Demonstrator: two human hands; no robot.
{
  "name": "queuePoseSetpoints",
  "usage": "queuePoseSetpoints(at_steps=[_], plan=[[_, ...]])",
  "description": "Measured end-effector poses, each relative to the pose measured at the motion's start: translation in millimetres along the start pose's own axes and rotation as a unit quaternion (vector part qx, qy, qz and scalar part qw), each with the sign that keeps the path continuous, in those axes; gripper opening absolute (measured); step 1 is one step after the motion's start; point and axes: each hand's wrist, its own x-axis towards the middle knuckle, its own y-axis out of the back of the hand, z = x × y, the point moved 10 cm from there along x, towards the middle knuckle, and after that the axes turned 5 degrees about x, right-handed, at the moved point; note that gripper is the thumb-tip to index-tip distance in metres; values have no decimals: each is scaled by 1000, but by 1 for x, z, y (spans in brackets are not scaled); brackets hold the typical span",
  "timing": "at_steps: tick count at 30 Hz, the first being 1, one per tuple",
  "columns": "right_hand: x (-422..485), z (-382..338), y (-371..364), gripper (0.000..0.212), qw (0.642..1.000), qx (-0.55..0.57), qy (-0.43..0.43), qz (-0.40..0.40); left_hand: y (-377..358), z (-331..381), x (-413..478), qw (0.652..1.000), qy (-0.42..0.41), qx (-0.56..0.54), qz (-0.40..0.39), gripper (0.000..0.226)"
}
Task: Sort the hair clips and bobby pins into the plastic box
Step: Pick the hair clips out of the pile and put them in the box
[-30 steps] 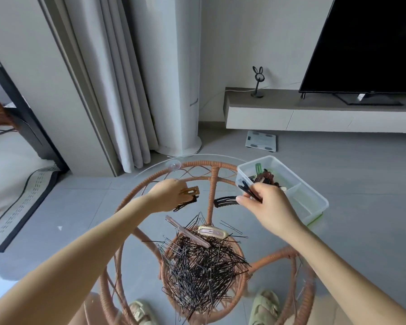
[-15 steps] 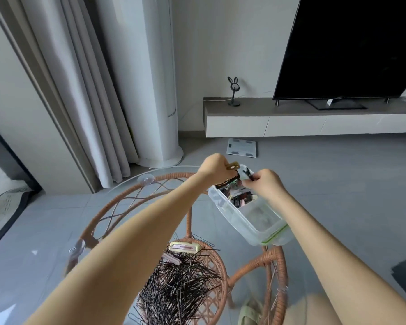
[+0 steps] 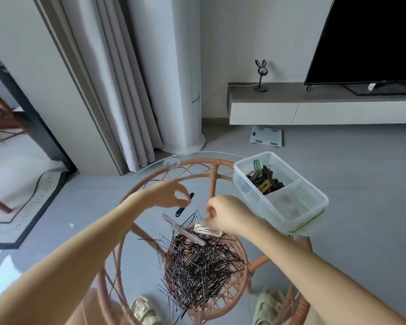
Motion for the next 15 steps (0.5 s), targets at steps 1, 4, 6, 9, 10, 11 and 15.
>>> queuePoseSetpoints(at_steps=[1, 4, 6, 9, 10, 11, 15], plan=[[2, 1, -13, 38, 999, -37, -12, -14, -12, 1, -11, 999, -19, -19, -30, 23], [7, 10, -32, 28, 998, -51, -37, -23, -38, 0, -30, 998, -41, 7, -55, 34], [8, 16, -40, 27, 998, -4, -55, -40, -42, -4, -33, 999, -27, 44, -11, 33], [2, 21, -41, 25, 996, 42, -70, -40, -47, -5, -32, 999, -15, 30, 11, 28], [-1, 21, -37, 20, 996, 47, -68, -27, -50, -5, -32, 1000, -14, 15, 3, 27], [-4, 20, -32, 15, 997, 50, -65, -11, -51, -5, -32, 1000, -14, -6, -8, 25], [-8, 17, -6, 8, 993, 96, -51, 54, -49, -6, -38, 997, -33, -63, -13, 17]])
